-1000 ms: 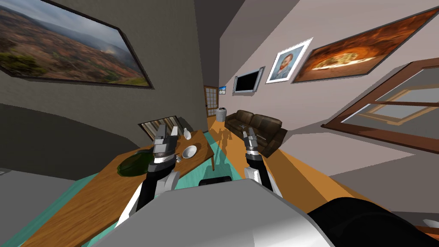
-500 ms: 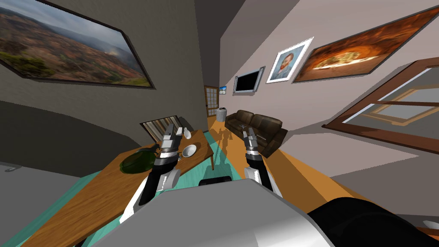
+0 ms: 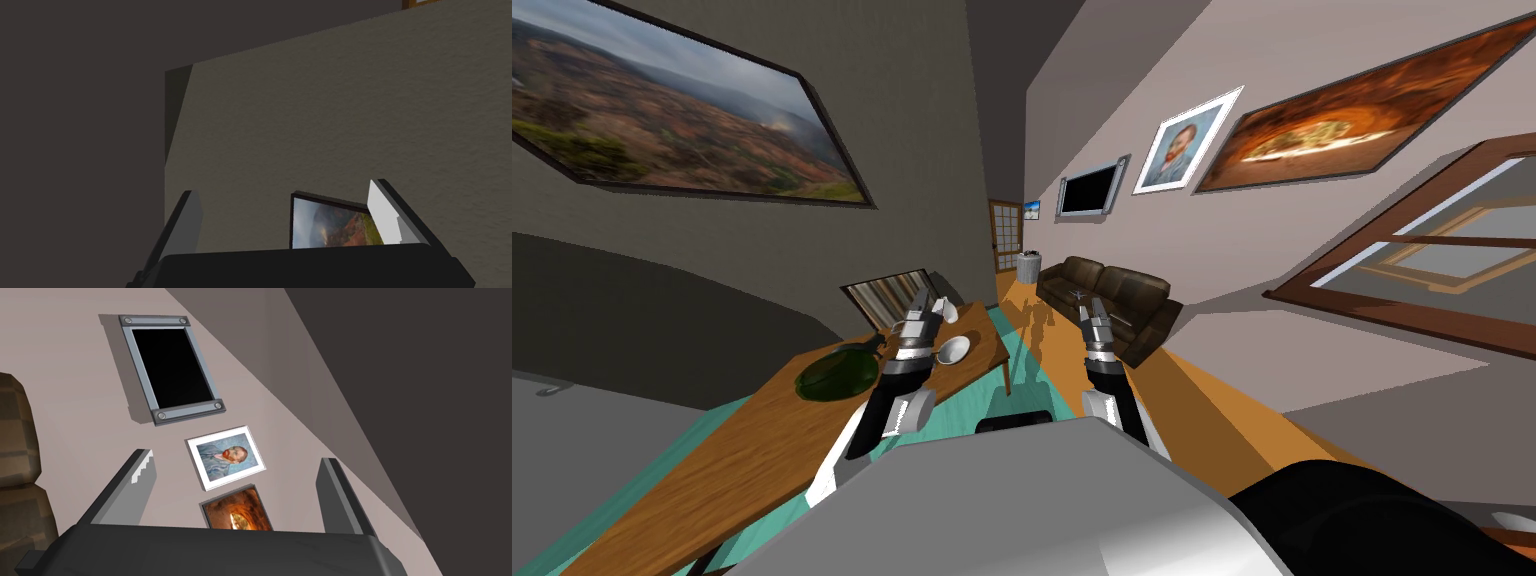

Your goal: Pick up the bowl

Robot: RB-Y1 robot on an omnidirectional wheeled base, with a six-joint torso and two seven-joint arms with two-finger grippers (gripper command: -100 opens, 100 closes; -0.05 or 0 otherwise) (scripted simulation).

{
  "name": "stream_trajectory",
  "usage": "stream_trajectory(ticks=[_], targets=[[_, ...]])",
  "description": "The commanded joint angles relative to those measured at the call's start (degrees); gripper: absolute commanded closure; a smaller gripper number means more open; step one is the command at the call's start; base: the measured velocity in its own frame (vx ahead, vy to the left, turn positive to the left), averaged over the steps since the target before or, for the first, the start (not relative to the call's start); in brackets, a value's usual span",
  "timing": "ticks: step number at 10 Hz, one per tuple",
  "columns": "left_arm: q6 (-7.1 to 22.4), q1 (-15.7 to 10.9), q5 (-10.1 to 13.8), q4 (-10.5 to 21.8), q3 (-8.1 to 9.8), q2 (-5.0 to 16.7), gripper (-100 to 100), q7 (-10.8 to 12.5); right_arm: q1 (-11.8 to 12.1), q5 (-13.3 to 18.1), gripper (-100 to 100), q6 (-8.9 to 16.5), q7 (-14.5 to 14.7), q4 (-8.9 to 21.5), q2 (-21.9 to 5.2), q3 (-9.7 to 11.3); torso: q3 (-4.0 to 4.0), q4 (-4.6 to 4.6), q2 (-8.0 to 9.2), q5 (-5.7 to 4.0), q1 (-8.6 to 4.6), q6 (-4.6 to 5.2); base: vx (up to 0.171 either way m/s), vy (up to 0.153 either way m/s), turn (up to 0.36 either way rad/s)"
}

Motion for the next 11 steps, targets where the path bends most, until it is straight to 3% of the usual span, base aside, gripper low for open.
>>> stream_trajectory(ticks=[1, 6, 11], targets=[[2.9, -1.0, 0.9, 0.6, -0.01, 0.3, -100, 0.2, 0.0, 0.0, 0, 0.0, 0.0, 0.0, 0.0, 0.0, 0.00, 0.00, 0.00, 0.00, 0.00, 0.00, -0.020, -0.020, 0.006], [10.6, -3.4, 2.6, 2.7, 0.07, 0.6, -100, 0.4, 0.0, 0.0, 0, 0.0, 0.0, 0.0, 0.0, 0.0, 0.00, 0.00, 0.00, 0.00, 0.01, 0.00, -0.019, -0.012, -0.002], [18.8, -7.6, 5.3, 6.9, 0.43, 1.0, -100, 0.9, 0.0, 0.0, 0, 0.0, 0.0, 0.0, 0.0, 0.0, 0.00, 0.00, 0.00, 0.01, 0.05, 0.00, -0.024, -0.003, -0.018]])
